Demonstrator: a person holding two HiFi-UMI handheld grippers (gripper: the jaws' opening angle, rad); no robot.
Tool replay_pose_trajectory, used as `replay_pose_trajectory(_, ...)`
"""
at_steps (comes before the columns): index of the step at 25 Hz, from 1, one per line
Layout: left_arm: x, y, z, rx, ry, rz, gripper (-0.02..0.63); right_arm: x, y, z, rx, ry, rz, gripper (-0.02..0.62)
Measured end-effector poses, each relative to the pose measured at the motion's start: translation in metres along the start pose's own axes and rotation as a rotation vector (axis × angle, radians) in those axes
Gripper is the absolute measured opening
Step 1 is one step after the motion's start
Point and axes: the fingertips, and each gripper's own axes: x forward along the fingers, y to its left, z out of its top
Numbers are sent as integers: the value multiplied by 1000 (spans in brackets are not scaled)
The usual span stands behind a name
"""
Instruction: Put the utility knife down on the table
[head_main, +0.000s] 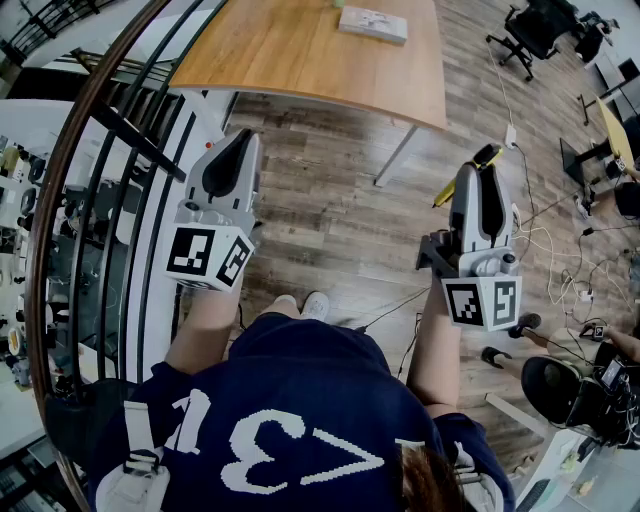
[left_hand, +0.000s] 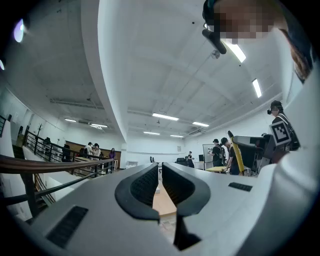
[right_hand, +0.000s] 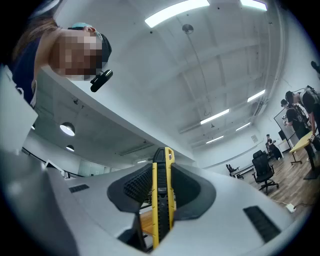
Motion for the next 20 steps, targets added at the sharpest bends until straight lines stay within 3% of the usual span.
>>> replay_pose_trajectory(20,17,-5,-13,10,26,-5,35,8,-15,-5,46,-3,-12,126)
